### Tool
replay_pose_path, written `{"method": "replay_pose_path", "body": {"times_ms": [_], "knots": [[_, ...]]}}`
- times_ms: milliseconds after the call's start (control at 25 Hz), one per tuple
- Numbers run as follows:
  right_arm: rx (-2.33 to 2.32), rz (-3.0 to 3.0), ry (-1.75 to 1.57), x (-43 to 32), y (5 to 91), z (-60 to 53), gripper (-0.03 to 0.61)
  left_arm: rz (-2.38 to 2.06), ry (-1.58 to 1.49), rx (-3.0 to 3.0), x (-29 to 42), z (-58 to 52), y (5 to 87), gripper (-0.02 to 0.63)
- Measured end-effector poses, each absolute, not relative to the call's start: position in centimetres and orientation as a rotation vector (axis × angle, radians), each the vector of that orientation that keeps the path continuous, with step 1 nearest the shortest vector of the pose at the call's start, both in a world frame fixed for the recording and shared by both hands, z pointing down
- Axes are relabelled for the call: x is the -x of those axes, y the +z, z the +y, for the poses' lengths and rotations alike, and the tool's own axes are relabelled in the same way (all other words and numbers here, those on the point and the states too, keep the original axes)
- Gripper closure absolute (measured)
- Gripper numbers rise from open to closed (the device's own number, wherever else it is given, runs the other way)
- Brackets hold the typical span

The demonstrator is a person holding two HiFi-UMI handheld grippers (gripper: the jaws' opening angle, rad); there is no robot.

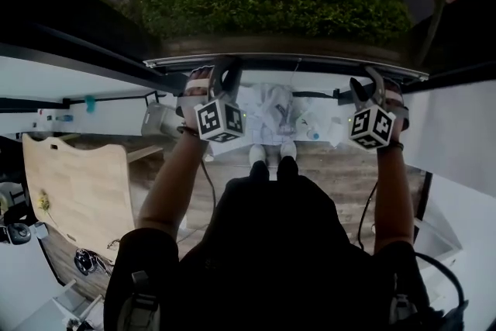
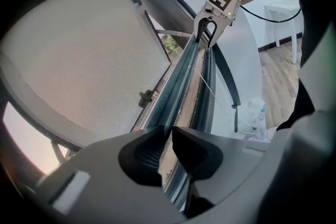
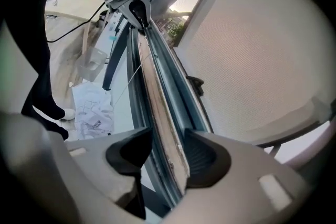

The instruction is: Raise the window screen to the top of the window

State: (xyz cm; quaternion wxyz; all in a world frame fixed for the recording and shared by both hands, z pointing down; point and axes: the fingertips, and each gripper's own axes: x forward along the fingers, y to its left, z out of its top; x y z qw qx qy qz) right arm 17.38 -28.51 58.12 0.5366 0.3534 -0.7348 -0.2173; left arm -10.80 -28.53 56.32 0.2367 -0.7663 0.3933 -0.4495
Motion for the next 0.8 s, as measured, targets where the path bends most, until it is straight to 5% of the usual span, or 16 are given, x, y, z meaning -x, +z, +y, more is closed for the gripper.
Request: {"method": "replay_pose_path", "body": {"times_ms": [800], "knots": [[-0.935,-1.761,-0.619,-17.7,49.6,-29.6,0.487,1.114,-1.226,2.075,10.9,-28.9,48.7,0.563]]}}
